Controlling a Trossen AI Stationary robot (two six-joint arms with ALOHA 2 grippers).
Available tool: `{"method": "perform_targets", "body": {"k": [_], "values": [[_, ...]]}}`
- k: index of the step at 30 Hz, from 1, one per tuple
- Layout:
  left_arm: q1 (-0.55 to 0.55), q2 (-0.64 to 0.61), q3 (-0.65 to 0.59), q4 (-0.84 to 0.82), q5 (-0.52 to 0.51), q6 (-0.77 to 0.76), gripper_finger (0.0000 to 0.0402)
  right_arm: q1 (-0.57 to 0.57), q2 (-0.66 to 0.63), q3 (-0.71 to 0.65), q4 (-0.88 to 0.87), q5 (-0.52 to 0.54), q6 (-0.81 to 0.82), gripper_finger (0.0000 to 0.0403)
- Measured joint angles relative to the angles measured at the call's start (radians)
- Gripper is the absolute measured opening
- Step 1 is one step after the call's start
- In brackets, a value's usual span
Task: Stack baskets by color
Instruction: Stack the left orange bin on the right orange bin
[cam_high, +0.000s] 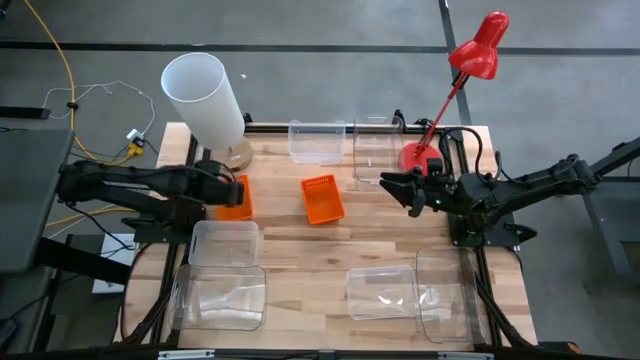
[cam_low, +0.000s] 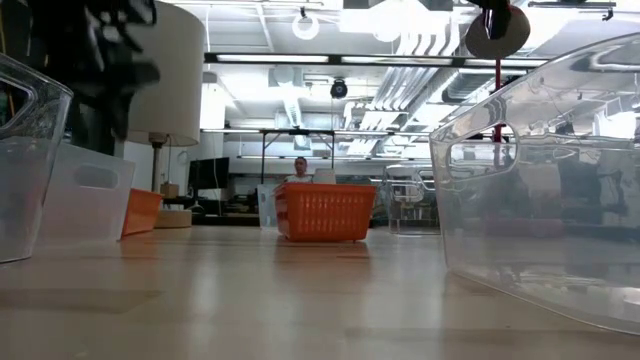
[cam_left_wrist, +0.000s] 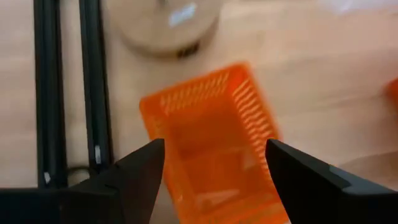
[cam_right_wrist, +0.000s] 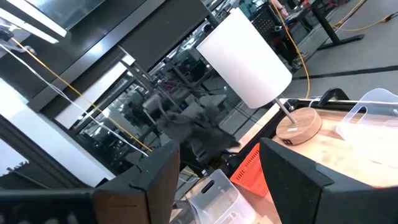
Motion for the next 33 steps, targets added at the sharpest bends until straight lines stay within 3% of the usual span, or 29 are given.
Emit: {"method": "perform_targets", "body": {"k": [2, 7, 13, 19, 29, 33], "values": [[0.013, 0.019, -0.069, 0.032, 0.031, -0.034, 0.0266, 0.0, 0.0, 0.0, -0.006, 0.0, 0.0, 0.0209], [0.097, 0.074, -0.073, 0.045, -0.011, -0.058, 0.0266, 0.0, 0.0, 0.0, -0.018, -0.001, 0.0, 0.0209], [0.213, 0.131, -0.113, 0.073, -0.035, -0.023, 0.0266, 0.0, 0.0, 0.0, -0.03, -0.004, 0.005, 0.0209], [0.31, 0.235, -0.125, 0.103, 0.002, 0.037, 0.0266, 0.0, 0.0, 0.0, -0.033, -0.004, 0.008, 0.0209], [0.332, 0.333, -0.125, 0.139, 0.075, 0.108, 0.0265, 0.0, 0.0, 0.0, -0.036, -0.003, 0.001, 0.0209], [0.332, 0.353, -0.125, 0.141, 0.078, 0.108, 0.0244, 0.0, 0.0, 0.0, -0.038, -0.003, 0.001, 0.0209]]}}
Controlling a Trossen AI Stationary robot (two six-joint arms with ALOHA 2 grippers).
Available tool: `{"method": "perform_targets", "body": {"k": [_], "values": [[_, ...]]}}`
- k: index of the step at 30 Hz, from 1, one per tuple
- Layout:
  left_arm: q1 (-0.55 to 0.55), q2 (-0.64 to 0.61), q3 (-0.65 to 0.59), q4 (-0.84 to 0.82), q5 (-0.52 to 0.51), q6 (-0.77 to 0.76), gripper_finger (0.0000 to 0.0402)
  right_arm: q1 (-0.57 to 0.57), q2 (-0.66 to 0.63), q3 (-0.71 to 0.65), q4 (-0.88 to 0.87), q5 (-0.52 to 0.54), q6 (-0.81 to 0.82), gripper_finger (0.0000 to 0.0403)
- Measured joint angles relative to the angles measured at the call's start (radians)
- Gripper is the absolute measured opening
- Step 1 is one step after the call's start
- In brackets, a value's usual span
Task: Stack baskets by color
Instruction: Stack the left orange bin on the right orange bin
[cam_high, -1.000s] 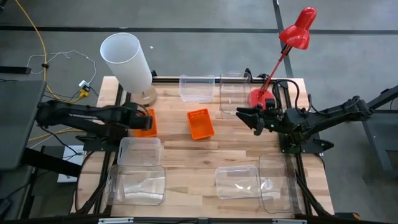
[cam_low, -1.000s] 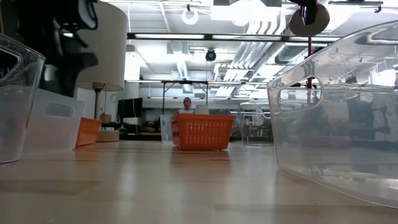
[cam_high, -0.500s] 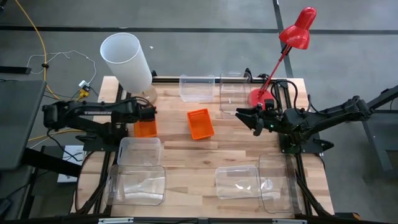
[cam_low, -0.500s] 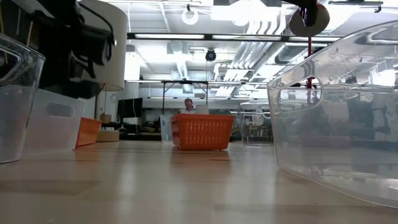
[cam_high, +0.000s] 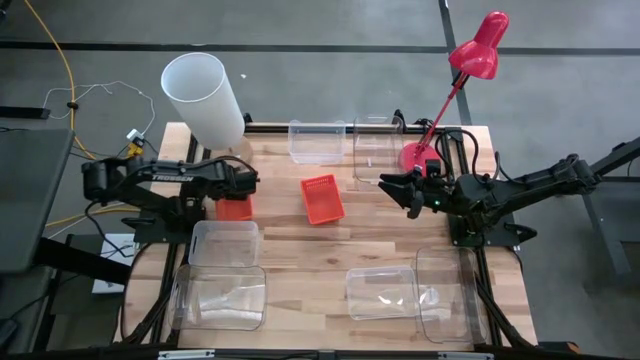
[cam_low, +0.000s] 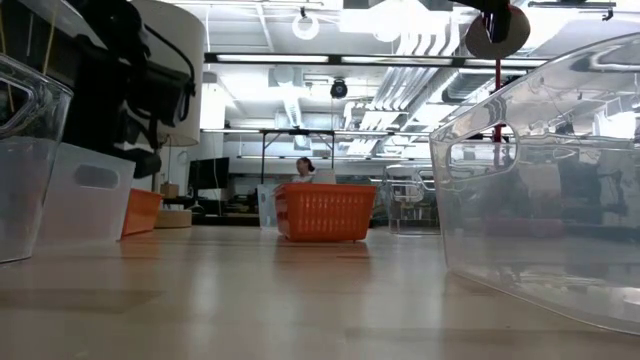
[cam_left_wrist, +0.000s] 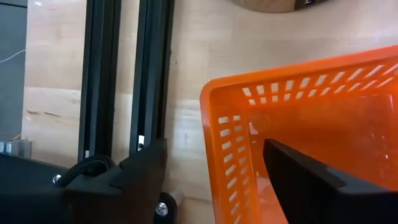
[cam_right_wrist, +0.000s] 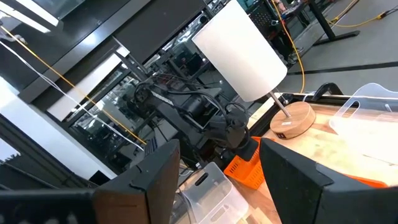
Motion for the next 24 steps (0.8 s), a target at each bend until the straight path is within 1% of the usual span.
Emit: {"method": "perform_targets", "body": {"k": [4, 11, 14, 16, 20, 24], "values": [[0.0, 0.016, 0.0, 0.003, 0.0, 0.0, 0.0192, 0.0, 0.0, 0.0, -0.002, 0.0, 0.0, 0.0209], [0.0, 0.025, 0.0, 0.071, 0.004, -0.008, 0.0065, 0.0, 0.0, 0.0, -0.002, 0.0, 0.0, 0.0209], [0.0, 0.023, 0.002, 0.119, -0.016, -0.008, 0.0016, 0.0, 0.0, 0.0, -0.002, 0.0, 0.0, 0.0209], [0.0, 0.022, 0.002, 0.153, -0.033, -0.008, 0.0008, 0.0, 0.0, 0.0, -0.002, 0.0, 0.0, 0.0209], [0.0, -0.001, 0.003, 0.201, -0.039, -0.008, 0.0014, 0.0, 0.0, 0.0, -0.002, 0.0, 0.005, 0.0209], [-0.011, -0.045, 0.03, 0.233, -0.05, -0.008, 0.0003, 0.0, 0.0, 0.0, -0.002, 0.001, 0.007, 0.0209]]}}
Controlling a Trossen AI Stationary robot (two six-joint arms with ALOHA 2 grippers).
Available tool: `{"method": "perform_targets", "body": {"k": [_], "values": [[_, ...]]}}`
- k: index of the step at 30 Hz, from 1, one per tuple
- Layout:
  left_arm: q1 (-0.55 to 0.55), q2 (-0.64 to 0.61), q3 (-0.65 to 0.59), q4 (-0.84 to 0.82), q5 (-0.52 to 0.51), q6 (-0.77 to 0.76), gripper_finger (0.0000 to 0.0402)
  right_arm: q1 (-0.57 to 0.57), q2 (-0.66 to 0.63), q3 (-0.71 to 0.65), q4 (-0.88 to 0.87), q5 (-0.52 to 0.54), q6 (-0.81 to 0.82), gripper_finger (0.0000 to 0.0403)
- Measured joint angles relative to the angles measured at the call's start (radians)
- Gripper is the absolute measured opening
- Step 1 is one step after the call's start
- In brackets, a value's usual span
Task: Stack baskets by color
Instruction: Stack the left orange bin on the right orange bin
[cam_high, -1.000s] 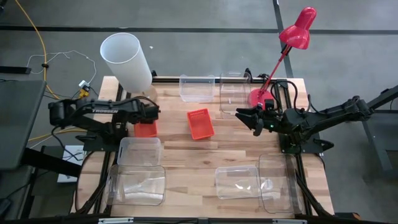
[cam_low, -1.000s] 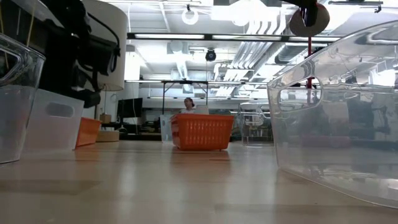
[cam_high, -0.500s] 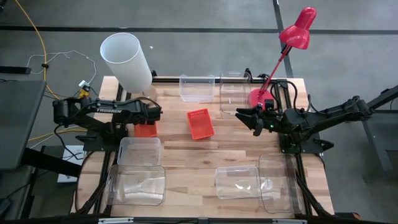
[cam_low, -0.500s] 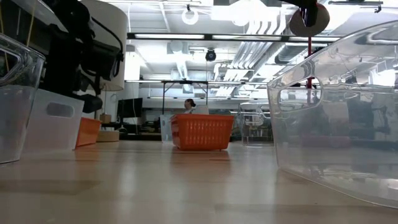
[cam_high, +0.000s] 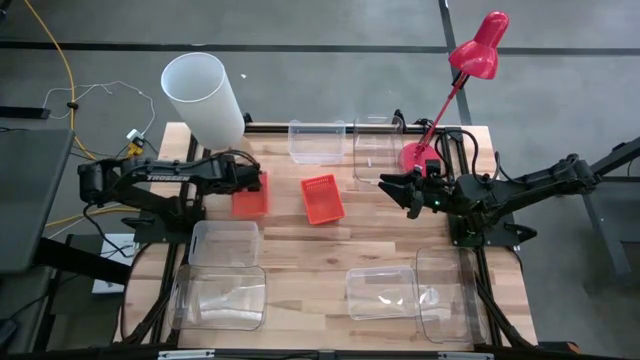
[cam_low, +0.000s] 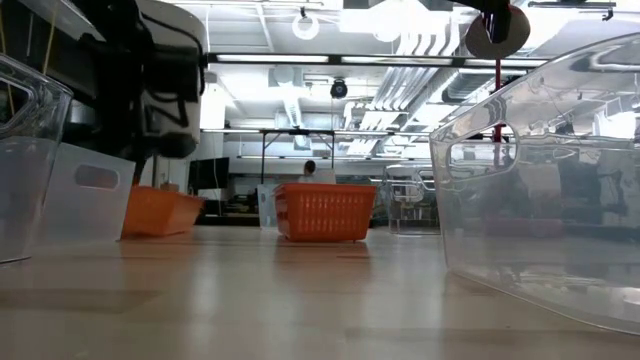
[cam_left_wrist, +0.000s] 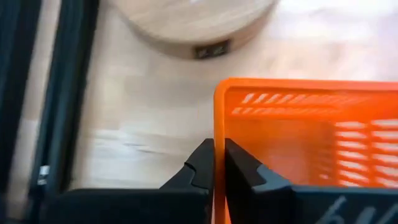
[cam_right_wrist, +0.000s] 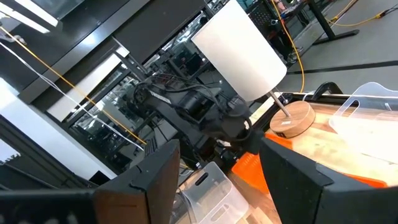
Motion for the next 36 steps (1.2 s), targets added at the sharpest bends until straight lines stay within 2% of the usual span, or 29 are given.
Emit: {"method": "perform_targets", "body": {"k": [7, 10, 14, 17, 21, 24, 30, 36], "values": [[-0.03, -0.087, 0.106, 0.001, -0.119, 0.001, 0.0001, 0.0, 0.0, 0.0, 0.0, 0.002, 0.019, 0.0209], [-0.046, -0.107, 0.153, 0.053, -0.137, 0.039, 0.0001, 0.0, 0.0, 0.0, 0.0, 0.016, 0.018, 0.0209], [-0.104, -0.112, 0.189, 0.23, -0.114, 0.075, 0.0, 0.0, 0.0, 0.0, 0.0, 0.033, 0.017, 0.0209], [-0.165, -0.097, 0.196, 0.425, -0.109, 0.054, 0.0, 0.0, 0.0, 0.0, 0.0, 0.034, 0.016, 0.0209], [-0.242, -0.028, 0.196, 0.648, -0.107, 0.009, 0.0, 0.0, 0.0, 0.0, -0.001, 0.034, 0.015, 0.0209], [-0.293, 0.05, 0.196, 0.745, -0.099, -0.03, 0.0, 0.0, 0.0, 0.0, -0.001, 0.034, 0.015, 0.0209], [-0.33, 0.183, 0.288, 0.699, -0.097, -0.097, 0.0, 0.0, 0.0, 0.0, -0.006, 0.034, 0.018, 0.0209], [-0.33, 0.278, 0.383, 0.63, -0.189, -0.167, 0.0, 0.0, 0.0, 0.0, -0.011, 0.034, 0.018, 0.0209]]}}
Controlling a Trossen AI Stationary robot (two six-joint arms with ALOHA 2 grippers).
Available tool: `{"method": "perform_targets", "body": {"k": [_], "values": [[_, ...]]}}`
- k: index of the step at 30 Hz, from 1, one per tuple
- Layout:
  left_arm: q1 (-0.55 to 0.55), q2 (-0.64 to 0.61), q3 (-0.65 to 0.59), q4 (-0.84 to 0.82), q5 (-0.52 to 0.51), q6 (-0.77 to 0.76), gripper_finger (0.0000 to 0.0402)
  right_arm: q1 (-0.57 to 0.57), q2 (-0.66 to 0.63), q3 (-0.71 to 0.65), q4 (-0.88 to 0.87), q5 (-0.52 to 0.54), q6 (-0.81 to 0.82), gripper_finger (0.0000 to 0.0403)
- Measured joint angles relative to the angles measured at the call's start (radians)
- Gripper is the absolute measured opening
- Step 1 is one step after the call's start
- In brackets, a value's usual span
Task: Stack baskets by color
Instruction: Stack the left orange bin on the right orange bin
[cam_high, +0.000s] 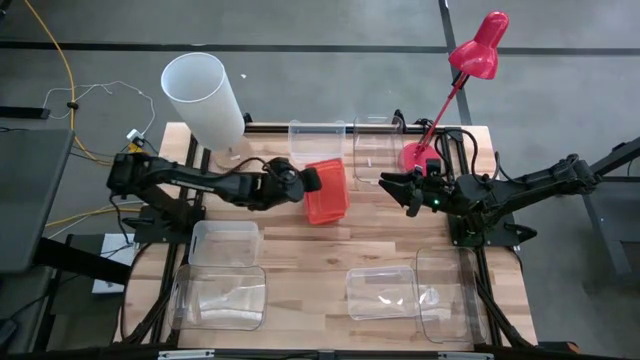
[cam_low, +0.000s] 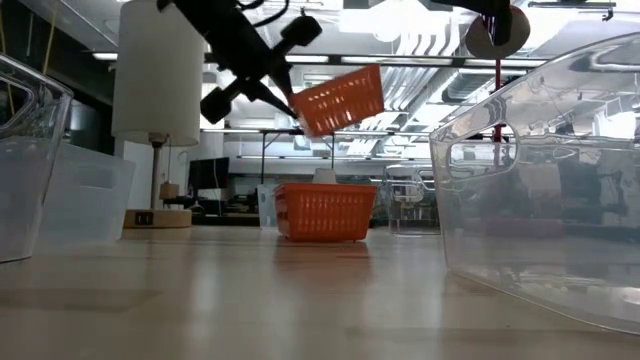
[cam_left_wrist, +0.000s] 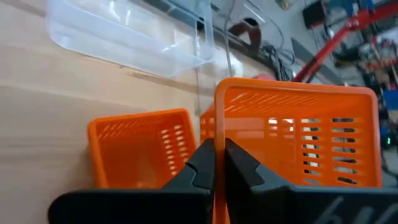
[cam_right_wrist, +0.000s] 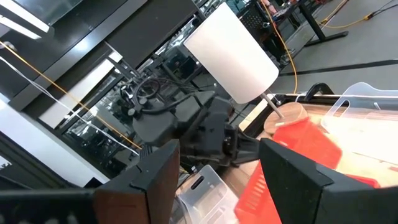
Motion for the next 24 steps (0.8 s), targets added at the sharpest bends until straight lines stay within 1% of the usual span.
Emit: {"method": "perform_targets", "body": {"k": [5, 9, 11, 17, 24], "values": [[-0.006, 0.07, 0.025, -0.045, 0.014, -0.028, 0.0, 0.0, 0.0, 0.0, -0.001, 0.0, 0.0, 0.0209], [-0.014, 0.097, 0.024, -0.106, 0.014, -0.163, 0.0, 0.0, 0.0, 0.0, -0.006, 0.0, 0.0, 0.0209], [-0.014, 0.105, 0.024, -0.136, 0.015, -0.203, 0.0, 0.0, 0.0, 0.0, -0.008, 0.0, 0.0, 0.0209], [-0.01, 0.106, 0.024, -0.189, 0.004, -0.217, 0.0, 0.0, 0.0, 0.0, -0.016, 0.0, 0.0, 0.0209], [-0.004, 0.119, 0.024, -0.193, 0.002, -0.223, 0.0, 0.0, 0.0, 0.0, -0.02, 0.0, -0.003, 0.0209]]}}
